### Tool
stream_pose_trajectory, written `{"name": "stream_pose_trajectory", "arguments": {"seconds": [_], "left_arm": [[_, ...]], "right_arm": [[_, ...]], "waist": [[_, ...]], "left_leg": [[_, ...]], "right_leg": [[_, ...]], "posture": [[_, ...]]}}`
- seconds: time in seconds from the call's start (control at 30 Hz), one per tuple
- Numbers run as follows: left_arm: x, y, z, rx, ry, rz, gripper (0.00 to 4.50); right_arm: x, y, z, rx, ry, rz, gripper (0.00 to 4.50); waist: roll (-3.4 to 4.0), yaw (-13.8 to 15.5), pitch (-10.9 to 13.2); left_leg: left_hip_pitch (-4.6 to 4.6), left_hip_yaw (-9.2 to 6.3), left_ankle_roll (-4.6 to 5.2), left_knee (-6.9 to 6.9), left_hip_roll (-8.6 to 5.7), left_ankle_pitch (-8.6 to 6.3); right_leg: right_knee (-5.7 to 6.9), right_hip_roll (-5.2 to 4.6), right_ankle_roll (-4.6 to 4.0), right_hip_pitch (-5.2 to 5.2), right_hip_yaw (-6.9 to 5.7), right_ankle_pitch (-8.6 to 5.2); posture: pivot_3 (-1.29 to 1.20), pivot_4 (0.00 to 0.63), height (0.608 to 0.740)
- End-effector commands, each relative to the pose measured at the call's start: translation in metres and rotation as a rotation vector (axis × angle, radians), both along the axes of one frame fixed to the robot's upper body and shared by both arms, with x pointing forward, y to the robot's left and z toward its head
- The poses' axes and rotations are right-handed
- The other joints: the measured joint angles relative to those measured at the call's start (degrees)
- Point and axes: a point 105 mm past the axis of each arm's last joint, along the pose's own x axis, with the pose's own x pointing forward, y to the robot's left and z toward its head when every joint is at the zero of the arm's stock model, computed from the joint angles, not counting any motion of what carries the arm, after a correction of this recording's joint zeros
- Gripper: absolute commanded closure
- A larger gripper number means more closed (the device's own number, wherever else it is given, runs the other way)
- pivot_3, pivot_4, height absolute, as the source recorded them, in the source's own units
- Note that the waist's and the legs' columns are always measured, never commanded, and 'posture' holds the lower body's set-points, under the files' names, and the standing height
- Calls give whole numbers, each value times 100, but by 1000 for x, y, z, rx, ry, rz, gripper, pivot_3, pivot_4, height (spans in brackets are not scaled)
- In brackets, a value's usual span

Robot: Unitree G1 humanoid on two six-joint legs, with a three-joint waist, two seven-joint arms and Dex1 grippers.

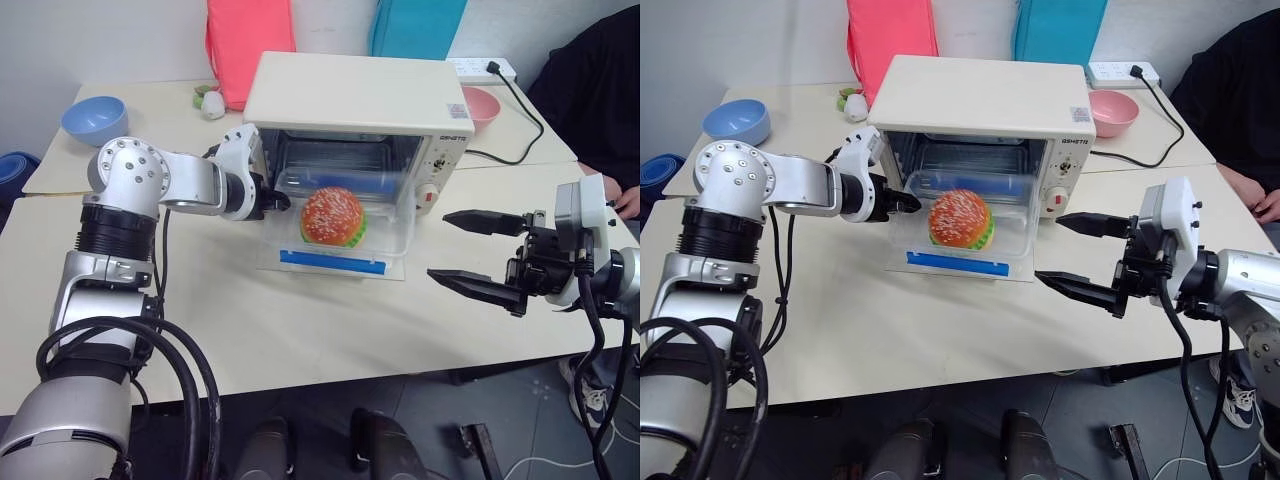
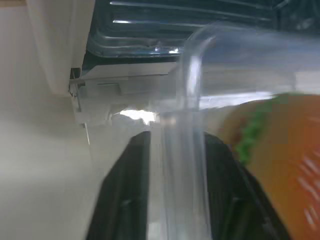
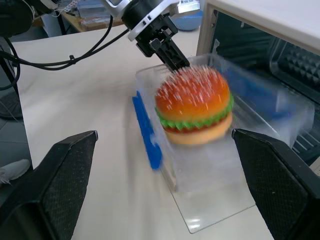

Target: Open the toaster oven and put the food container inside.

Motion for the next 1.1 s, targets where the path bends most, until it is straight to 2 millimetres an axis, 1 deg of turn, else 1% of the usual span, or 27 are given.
{"name": "stream_pose_trajectory", "arguments": {"seconds": [0.03, 0.1, 0.13, 0.17, 0.3, 0.43, 0.47, 0.5, 0.53, 0.57, 0.6, 0.67, 0.7, 0.73, 0.8, 0.87, 0.9, 0.93, 0.97, 1.03, 1.1], "left_arm": [[3, 7, 15, 8, -59, 21, 2146], [4, 12, 18, 16, -83, 37, 1534], [5, 14, 22, 15, -107, 37, 1325], [4, 15, 27, 4, -129, 28, 1006], [-9, 15, 53, -85, -277, -77, 1006], [-28, 24, 75, -216, -410, -172, 1006], [-39, 27, 83, -266, -460, -226, 1006], [-59, 28, 92, -343, -519, -335, 1180], [-73, 29, 97, -385, -558, -415, 1400], [-90, 28, 98, -410, -578, -508, 1603], [-106, 28, 94, -424, -574, -602, 1873], [-131, 27, 71, -390, -504, -745, 2528], [-137, 27, 58, -359, -476, -786, 2800], [-140, 27, 50, -336, -462, -811, 3121], [-145, 26, 25, -236, -427, -874, 3696], [-147, 26, 6, -160, -407, -928, 4370], [-147, 26, -3, -132, -400, -945, 4500], [-147, 26, -9, -115, -396, -958, 4500], [-144, 25, -15, -103, -396, -957, 4500], [-135, 23, -25, -85, -403, -937, 4500], [-124, 19, -33, -29, -423, -911, 4500]], "right_arm": [[-1, 0, 8, -7, -50, -7, 0], [0, 0, 7, -6, -50, -12, 0], [0, -1, 7, -7, -50, -17, 0], [1, -1, 6, -7, -50, -21, 0], [3, -3, 4, -13, -47, -44, 0], [2, -2, 0, -9, -37, -47, 0], [1, 0, -1, -2, -27, -44, 0], [-1, 1, -3, 3, -11, -37, 184], [-2, 3, -5, 6, -1, -33, 400], [-3, 3, -6, 10, 9, -28, 619], [-5, 5, -9, 12, 23, -24, 933], [-10, 11, -17, 21, 62, 4, 1627], [-12, 15, -21, 26, 80, 13, 1938], [-13, 17, -23, 30, 91, 18, 2279], [-13, 22, -33, 31, 121, 26, 2926], [-14, 28, -42, 26, 140, 37, 3658], [-13, 32, -47, 27, 153, 41, 4007], [-11, 35, -51, 26, 160, 44, 4369], [-9, 38, -56, 18, 163, 43, 4441], [-3, 43, -65, -10, 158, 33, 4441], [8, 45, -72, -34, 146, -5, 4441]], "waist": [[0, 2, 0], [0, 3, 0], [0, 6, 0], [0, 8, 0], [0, -5, 0], [0, -9, 0], [0, -12, 0], [0, -26, 0], [0, -35, 0], [0, -34, 0], [0, -40, 0], [0, -40, 0], [1, -37, -1], [1, -37, -1], [0, -10, 0], [0, 7, 0], [0, 7, -1], [0, 4, -1], [0, 0, -1], [0, -3, -1], [1, -5, -1]], "left_leg": [[-3, 0, 1, 0, -2, 0], [-10, 2, 2, 0, -5, 1], [-14, 3, 3, 1, -7, 1], [-15, 4, 4, 1, -8, 2], [-18, 8, 4, 0, -10, 2], [-16, 12, 3, 0, -9, 3], [-15, 13, 2, 1, -8, 3], [-15, 14, 2, 3, -8, 5], [-14, 18, 2, 2, -6, 6], [-13, 20, 1, 2, -4, 5], [-15, 20, 1, 3, -2, 5], [-12, 19, 1, 3, -3, 5], [-13, 19, 1, 4, -3, 5], [-9, 19, 1, 2, -5, 5], [-4, 22, 6, 4, -10, 7], [-6, 17, 11, 3, -13, 10], [-10, 13, 13, 1, -13, 13], [-10, 13, 11, -2, -9, 14], [-13, 13, 13, -4, -7, 12], [-14, 11, 44, -7, -1, 14], [-19, 11, 43, -7, -1, 16]], "right_leg": [[1, -3, 0, -4, 0, 0], [5, -7, 1, -13, 0, 0], [9, -9, 1, -19, 0, 1], [11, -11, 1, -22, 0, 1], [12, -15, 1, -26, 0, 0], [18, -18, 1, -30, 4, 0], [22, -18, 1, -30, 5, 0], [24, -18, 1, -31, 5, 0], [26, -18, 0, -33, 9, 0], [29, -26, -1, -34, 12, -1], [27, -33, -1, -35, 11, -1], [29, -37, -4, -34, 12, -2], [25, -37, -4, -33, 12, -2], [22, -41, -5, -31, 13, -3], [15, -50, -13, -30, 15, -7], [10, -56, -24, -29, 16, 1], [3, -60, -32, -30, 19, 10], [-13, -63, -41, -26, 24, 22], [-22, -65, -49, -26, 31, 30], [-27, -66, -53, -25, 35, 36], [-24, -66, -50, -31, 36, 38]], "posture": [[0, 150, 740], [0, 150, 740], [0, 150, 740], [0, 150, 740], [0, 150, 740], [0, 150, 740], [0, 150, 740], [0, 150, 740], [0, 150, 740], [0, 150, 740], [0, 150, 740], [0, 150, 740], [0, 150, 740], [0, 150, 740], [0, 150, 740], [0, 150, 740], [0, 150, 740], [0, 150, 740], [0, 150, 740], [0, 150, 740], [0, 150, 740]]}}
